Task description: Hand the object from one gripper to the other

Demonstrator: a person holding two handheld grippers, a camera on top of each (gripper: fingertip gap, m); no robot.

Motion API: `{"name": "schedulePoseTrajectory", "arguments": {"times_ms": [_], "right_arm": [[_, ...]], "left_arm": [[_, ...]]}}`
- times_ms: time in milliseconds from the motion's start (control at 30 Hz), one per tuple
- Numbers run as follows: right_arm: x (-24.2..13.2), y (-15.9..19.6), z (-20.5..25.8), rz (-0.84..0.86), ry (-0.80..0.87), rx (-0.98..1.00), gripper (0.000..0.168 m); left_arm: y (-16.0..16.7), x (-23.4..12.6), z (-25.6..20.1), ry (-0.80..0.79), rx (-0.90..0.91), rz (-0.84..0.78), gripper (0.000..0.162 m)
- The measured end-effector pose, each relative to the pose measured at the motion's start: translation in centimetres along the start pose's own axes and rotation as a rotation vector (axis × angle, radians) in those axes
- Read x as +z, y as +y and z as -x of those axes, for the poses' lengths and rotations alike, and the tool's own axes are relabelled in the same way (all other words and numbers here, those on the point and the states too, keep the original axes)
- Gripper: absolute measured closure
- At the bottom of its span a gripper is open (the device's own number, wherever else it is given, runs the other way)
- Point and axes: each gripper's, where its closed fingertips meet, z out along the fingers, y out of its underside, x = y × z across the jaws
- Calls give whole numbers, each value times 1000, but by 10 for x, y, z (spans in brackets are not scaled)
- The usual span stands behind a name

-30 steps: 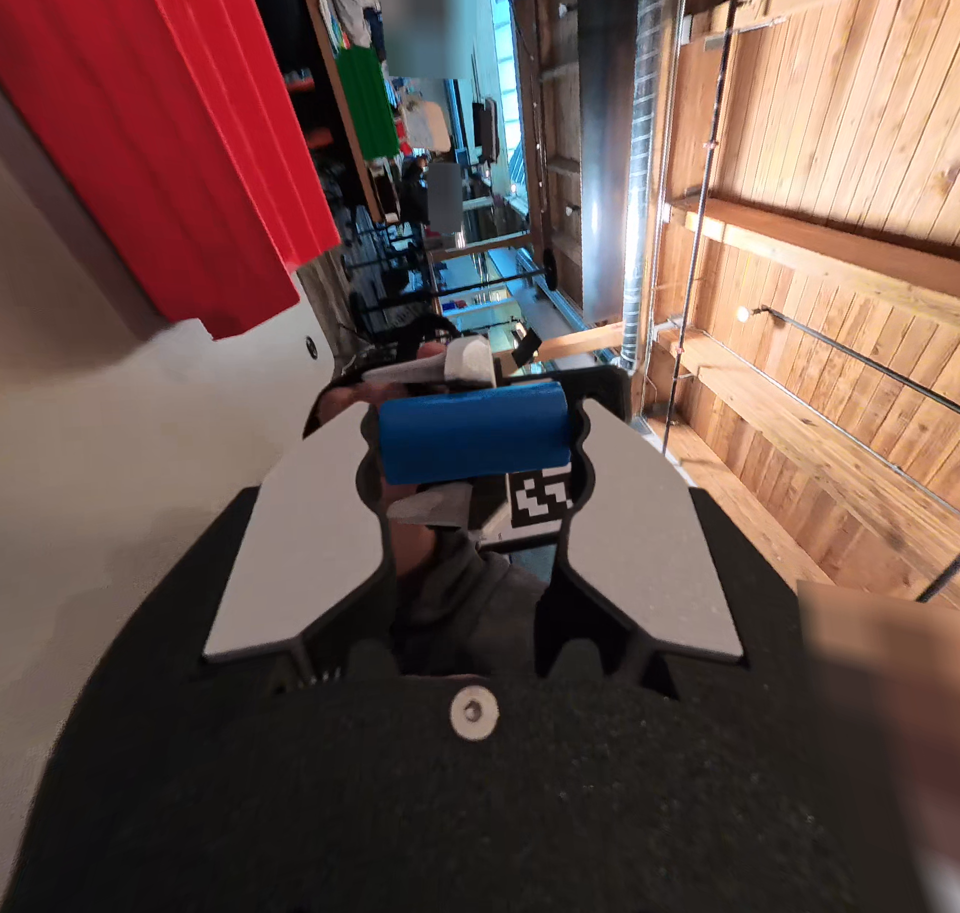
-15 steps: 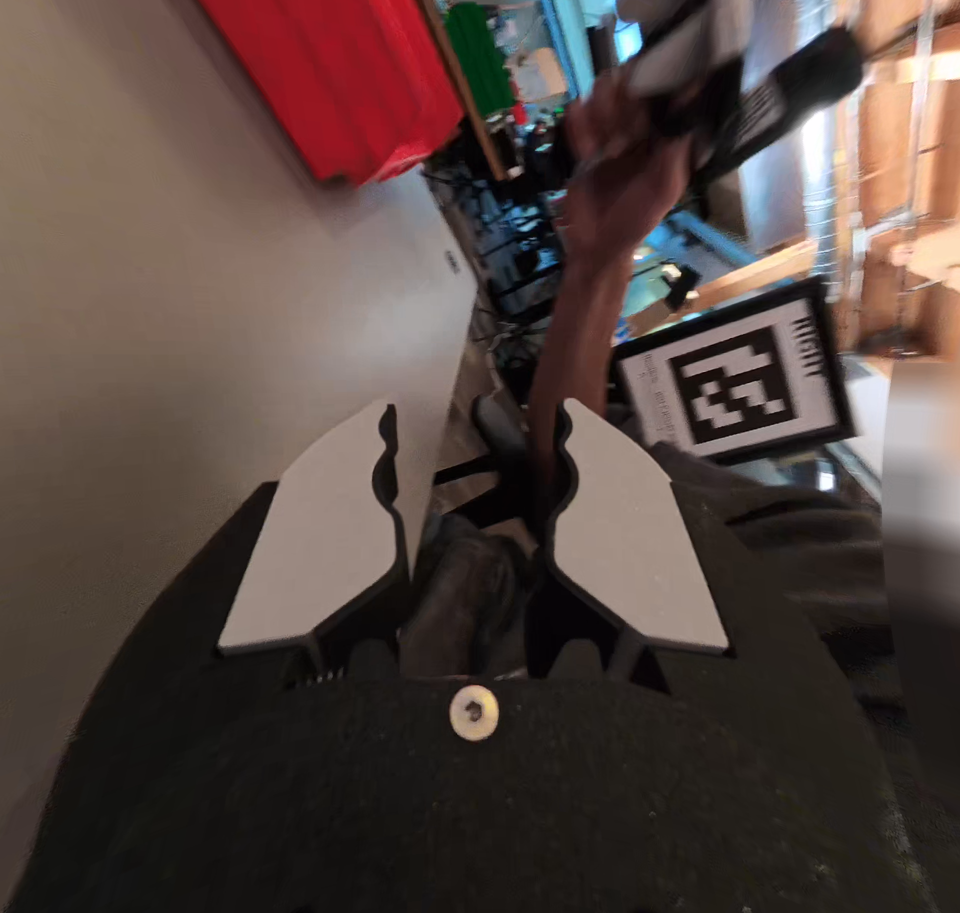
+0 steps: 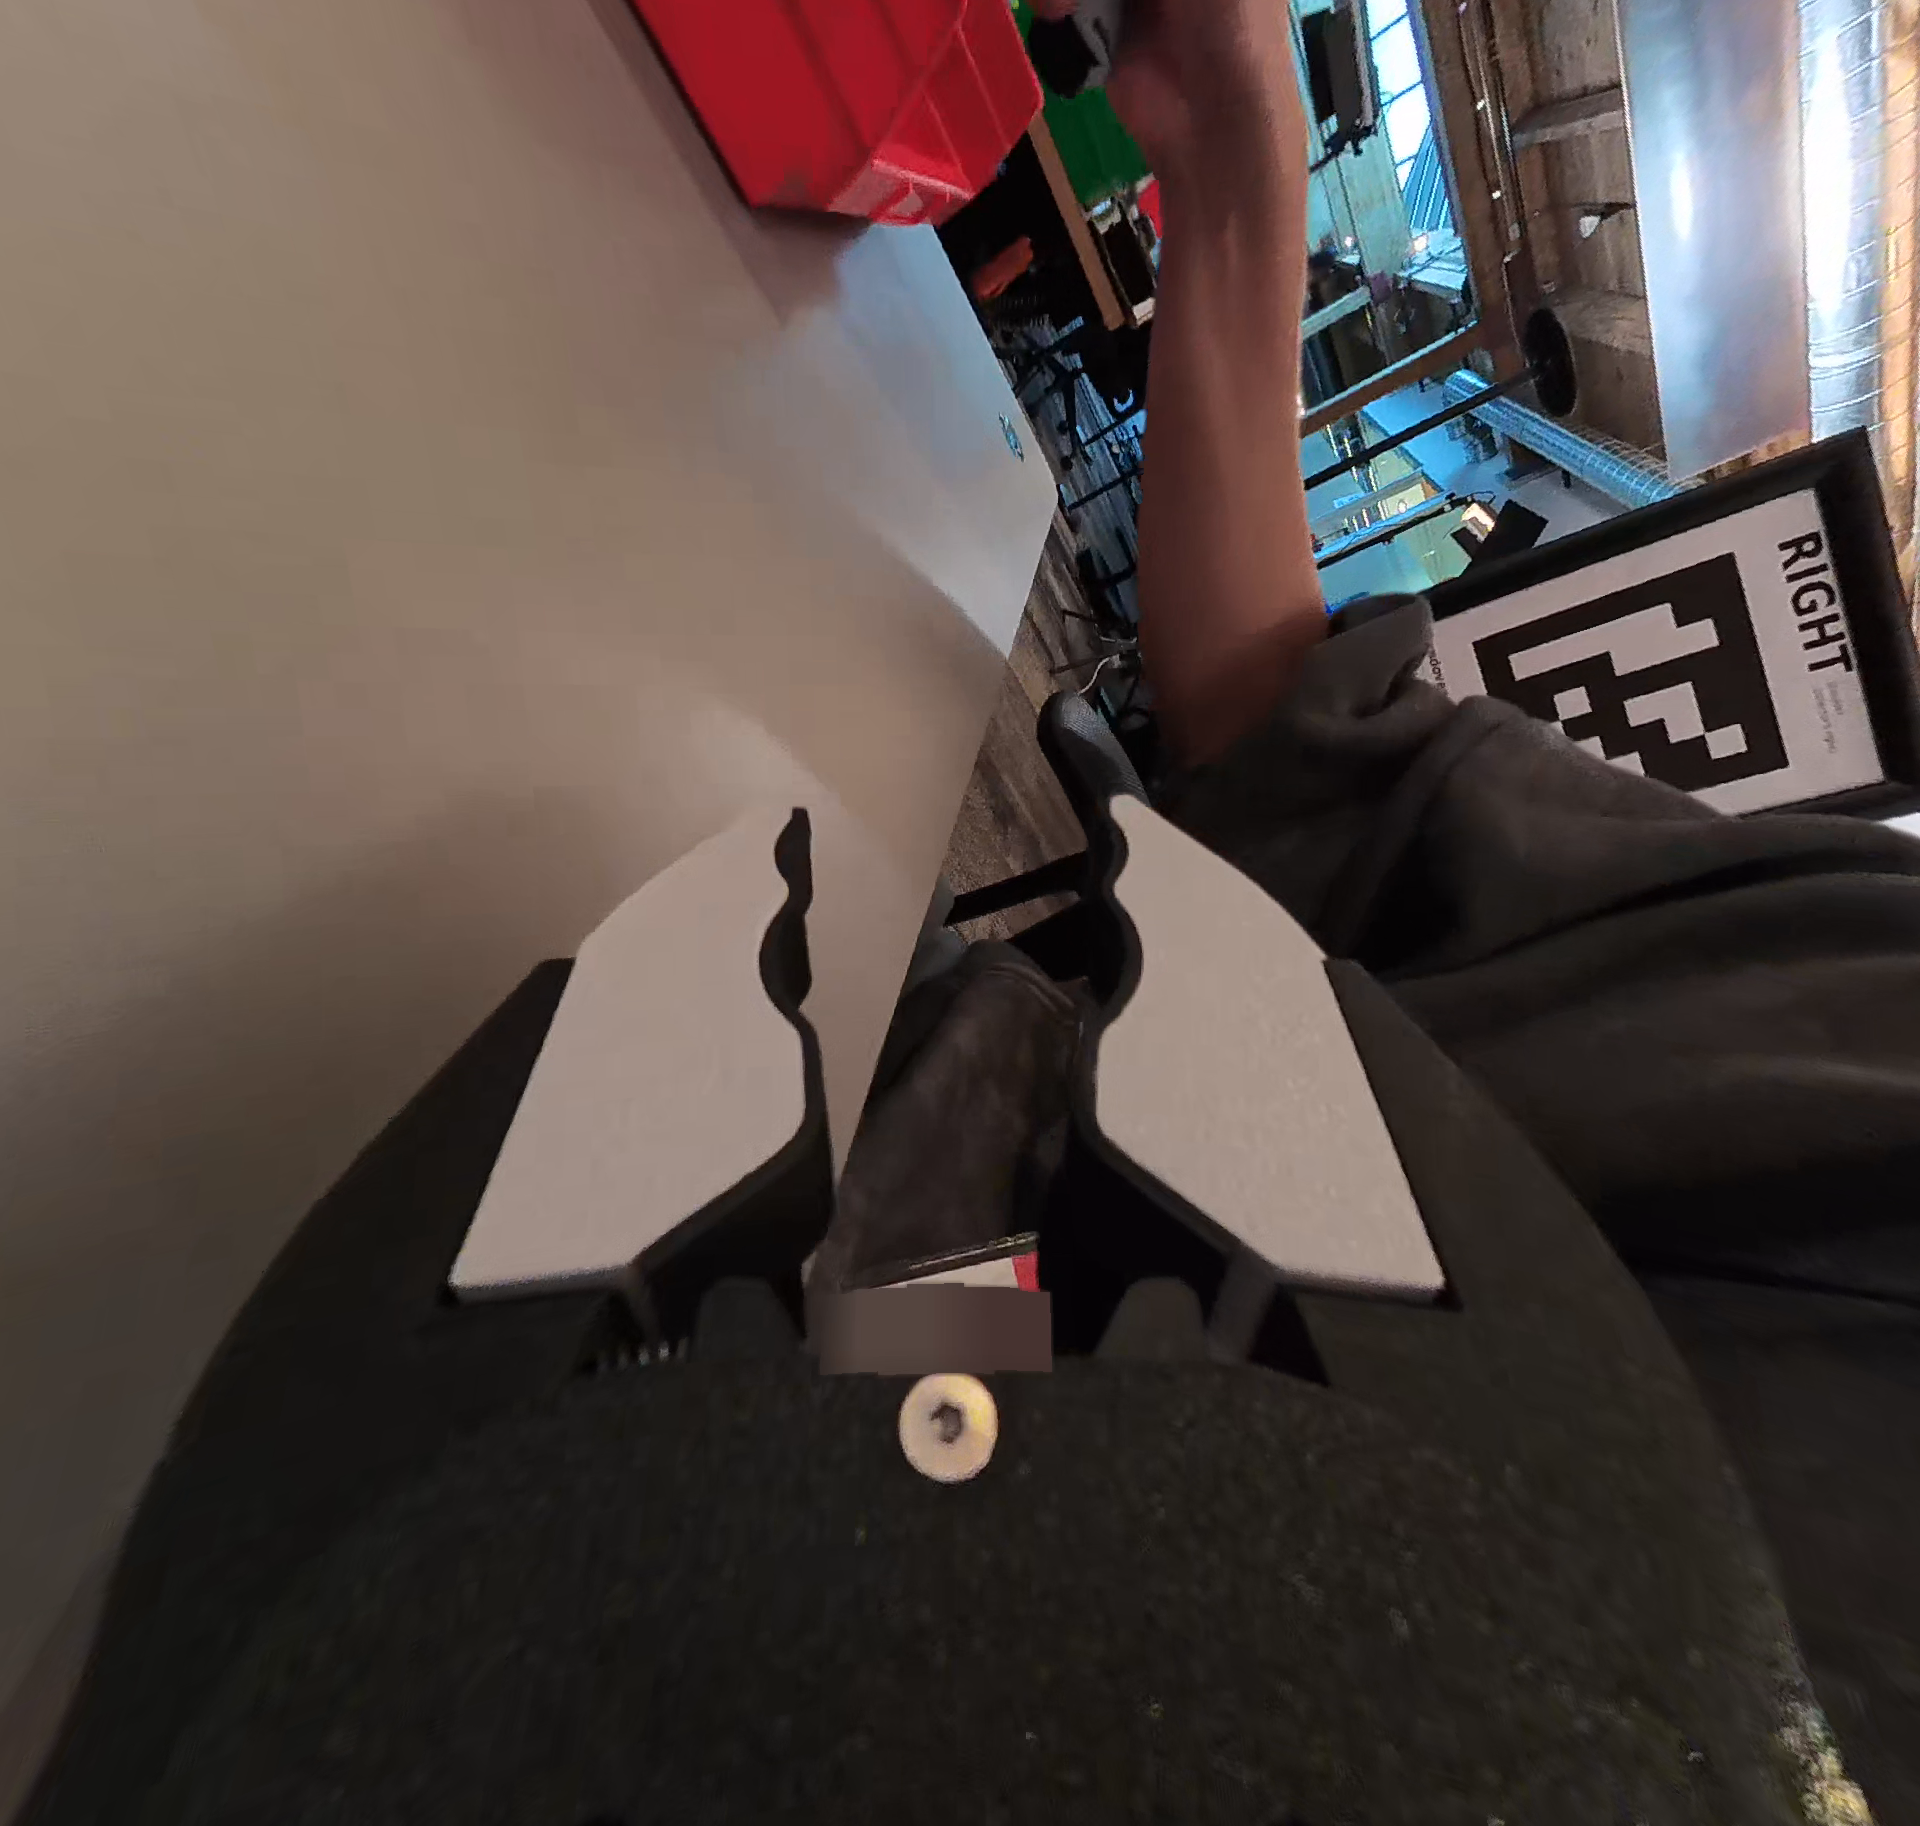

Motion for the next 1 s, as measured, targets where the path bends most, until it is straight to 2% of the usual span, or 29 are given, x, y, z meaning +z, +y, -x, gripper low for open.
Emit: {"name": "schedulePoseTrajectory", "arguments": {"times_ms": [67, 133, 333, 533, 700, 800, 833, 900, 1000], "right_arm": [[24, 27, 11, 160, -45, -80, 136], [39, 43, 14, 246, -28, -168, 136], [66, 58, 15, 408, -64, -180, 136], [73, 86, 13, 589, -87, -105, 135], [75, 86, 13, 582, -36, 100, 135], [74, 86, 14, 609, -15, 100, 135], [71, 85, 17, 611, -28, 105, 129], [53, 70, 25, 524, -50, 93, 127], [4, 36, 38, 274, -41, 58, 129]], "left_arm": [[2, 0, -3, 7, 5, 6, 112], [3, 0, -2, 2, 9, 13, 112], [3, -2, -7, 52, -44, 6, 112], [8, 0, -9, 38, -18, 36, 112], [15, 6, -8, 2, 24, 81, 112], [18, 8, -9, -1, 28, 97, 112], [18, 8, -11, 8, 24, 92, 112], [16, 6, -11, 2, 26, 78, 112], [14, -2, 7, -111, 74, 71, 111]]}}
